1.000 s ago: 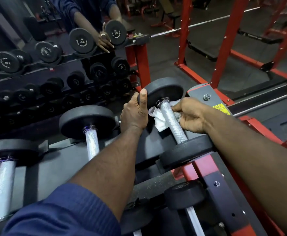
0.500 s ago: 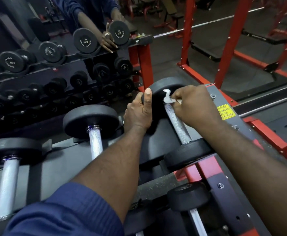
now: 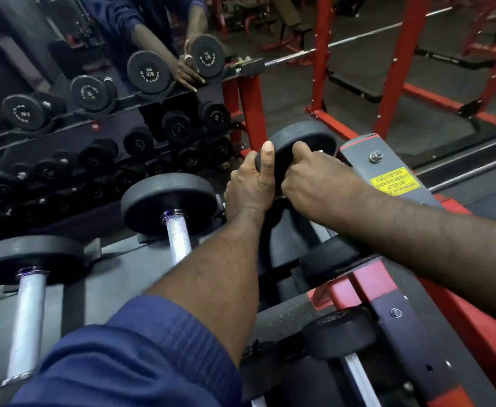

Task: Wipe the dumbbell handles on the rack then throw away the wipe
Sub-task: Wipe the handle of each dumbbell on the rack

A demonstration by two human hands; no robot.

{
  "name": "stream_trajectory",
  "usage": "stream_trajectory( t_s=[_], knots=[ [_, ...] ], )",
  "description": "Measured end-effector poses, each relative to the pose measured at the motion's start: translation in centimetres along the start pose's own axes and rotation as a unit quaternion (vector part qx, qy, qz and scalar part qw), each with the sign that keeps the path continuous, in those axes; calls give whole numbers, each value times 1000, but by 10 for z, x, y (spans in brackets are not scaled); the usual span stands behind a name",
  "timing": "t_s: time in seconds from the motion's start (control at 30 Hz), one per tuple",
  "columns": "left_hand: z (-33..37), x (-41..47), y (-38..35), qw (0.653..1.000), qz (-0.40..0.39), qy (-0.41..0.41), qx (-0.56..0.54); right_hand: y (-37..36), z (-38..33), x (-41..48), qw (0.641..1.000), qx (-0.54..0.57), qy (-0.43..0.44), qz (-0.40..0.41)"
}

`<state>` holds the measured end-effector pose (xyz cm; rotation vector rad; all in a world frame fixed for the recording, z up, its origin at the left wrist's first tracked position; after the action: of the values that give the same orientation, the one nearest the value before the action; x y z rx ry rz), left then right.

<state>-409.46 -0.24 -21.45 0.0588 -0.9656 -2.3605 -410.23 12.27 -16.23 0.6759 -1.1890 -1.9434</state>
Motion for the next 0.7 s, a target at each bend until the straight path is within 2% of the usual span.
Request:
stream_trajectory(
  t_s=[0.1,0.17,0.23,0.33,0.4,0.47,0.53,0.6,0.67,0.7],
  knots=[
    [-1,1,-1,1000,-4,-6,-4,0,2,1,1000,18,1,-14],
    [-2,1,-1,1000,-11,-3,2,1,7,-1,994,103,-23,25],
    [-2,0,0,1000,-6,-6,3,-1,12,-1,987,140,-61,44],
    [1,-3,1,1000,3,-9,12,-4,4,-1,995,93,-24,20],
    [1,-2,-3,1000,9,-8,12,-6,8,-4,991,129,-30,29],
    [0,-1,-3,1000,22,-12,8,-11,21,-6,962,255,-85,54],
    [-1,-1,-2,1000,26,-13,2,-13,33,-11,899,387,-161,124],
    [-2,-1,-3,999,32,-10,0,-21,44,-12,862,422,-229,162],
    [1,-2,-6,999,37,-8,-1,-31,53,-13,857,418,-276,121],
    [1,-2,-5,999,41,-12,-1,-41,56,-11,841,438,-304,92]
  ],
)
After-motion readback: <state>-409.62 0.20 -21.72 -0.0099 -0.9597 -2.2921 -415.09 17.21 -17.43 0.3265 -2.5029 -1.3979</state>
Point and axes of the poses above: each hand's wrist, its own x-axis towards the middle knuckle, its own y-axis out of the back of the hand, z = x × y, the point moved 3 cm from there along x, towards the middle knuckle, and after that the axes turned 5 degrees about -z, right-handed, at the moved point
